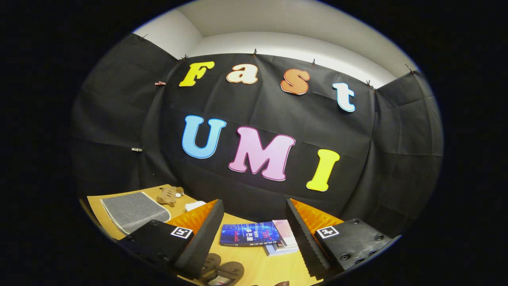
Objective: Open the storage box then place both shoes into the box .Put the left shoe in first, then the right shoe, with the right side of both shoes facing outward in a uniform manner.
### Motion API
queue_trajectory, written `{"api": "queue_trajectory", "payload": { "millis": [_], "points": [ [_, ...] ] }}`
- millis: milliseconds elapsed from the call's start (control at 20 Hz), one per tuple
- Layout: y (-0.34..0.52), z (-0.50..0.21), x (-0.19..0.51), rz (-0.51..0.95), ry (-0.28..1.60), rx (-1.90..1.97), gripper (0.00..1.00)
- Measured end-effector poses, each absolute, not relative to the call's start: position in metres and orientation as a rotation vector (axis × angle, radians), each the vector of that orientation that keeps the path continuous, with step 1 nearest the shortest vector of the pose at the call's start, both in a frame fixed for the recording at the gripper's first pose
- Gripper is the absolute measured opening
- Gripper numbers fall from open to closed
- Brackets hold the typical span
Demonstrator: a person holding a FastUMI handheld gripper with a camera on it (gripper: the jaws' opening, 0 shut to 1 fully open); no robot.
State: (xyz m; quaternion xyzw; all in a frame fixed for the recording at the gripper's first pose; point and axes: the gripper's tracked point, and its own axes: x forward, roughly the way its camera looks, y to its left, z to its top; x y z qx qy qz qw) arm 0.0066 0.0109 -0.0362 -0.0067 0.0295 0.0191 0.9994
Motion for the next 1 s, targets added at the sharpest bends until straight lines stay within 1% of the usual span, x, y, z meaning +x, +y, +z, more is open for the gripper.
{"api": "queue_trajectory", "payload": {
  "millis": [300,500,750,850,1000],
  "points": [
    [0.054,-0.037,-0.003,0.202,0.036,-0.043,0.97],
    [0.074,-0.031,-0.003,0.246,0.004,-0.049,0.97],
    [0.085,-0.026,0.005,0.263,0.003,-0.031,0.97],
    [0.100,-0.017,0.005,0.318,-0.008,-0.011,0.97],
    [0.131,-0.011,0.006,0.461,0.023,0.062,0.97]
  ]
}}
